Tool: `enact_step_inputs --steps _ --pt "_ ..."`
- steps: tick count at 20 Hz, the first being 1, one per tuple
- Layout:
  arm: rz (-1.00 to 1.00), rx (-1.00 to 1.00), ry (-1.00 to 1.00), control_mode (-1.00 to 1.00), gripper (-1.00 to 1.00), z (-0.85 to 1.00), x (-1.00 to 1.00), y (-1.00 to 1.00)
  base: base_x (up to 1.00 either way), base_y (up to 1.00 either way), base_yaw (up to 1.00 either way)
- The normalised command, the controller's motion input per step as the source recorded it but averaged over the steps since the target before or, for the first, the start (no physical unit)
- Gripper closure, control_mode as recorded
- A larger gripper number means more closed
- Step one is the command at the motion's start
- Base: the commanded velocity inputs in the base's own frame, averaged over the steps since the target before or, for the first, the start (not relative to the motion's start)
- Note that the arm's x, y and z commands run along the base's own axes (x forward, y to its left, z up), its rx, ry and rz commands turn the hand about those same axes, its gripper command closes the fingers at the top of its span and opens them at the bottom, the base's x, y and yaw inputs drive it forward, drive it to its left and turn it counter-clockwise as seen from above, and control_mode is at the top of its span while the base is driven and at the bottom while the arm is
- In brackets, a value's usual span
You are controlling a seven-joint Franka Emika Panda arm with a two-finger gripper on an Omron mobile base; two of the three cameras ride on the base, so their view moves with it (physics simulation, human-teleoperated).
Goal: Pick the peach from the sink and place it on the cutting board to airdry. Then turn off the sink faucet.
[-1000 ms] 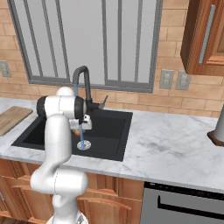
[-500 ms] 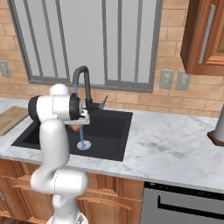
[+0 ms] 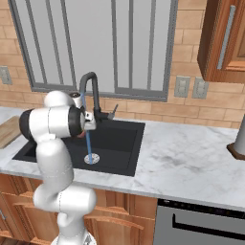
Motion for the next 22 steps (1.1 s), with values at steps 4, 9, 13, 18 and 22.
enact_step_inputs --steps 4,9,13,18,22 --pt "0.0 0.0 0.0 -1.0 1.0 0.59 -0.15 0.0 0.0 0.0 0.0" --pt "0.0 0.0 0.01 -1.0 1.0 0.48 -0.23 0.04 0.0 0.0 0.0" --pt "0.0 0.0 0.0 -1.0 1.0 0.37 -0.45 0.01 0.0 0.0 0.0" --pt "0.0 0.0 0.0 -1.0 1.0 0.37 -0.53 0.0 0.0 0.0 0.0" --pt "0.0 0.0 0.0 -1.0 1.0 0.45 -0.49 0.01 0.0 0.0 0.0"
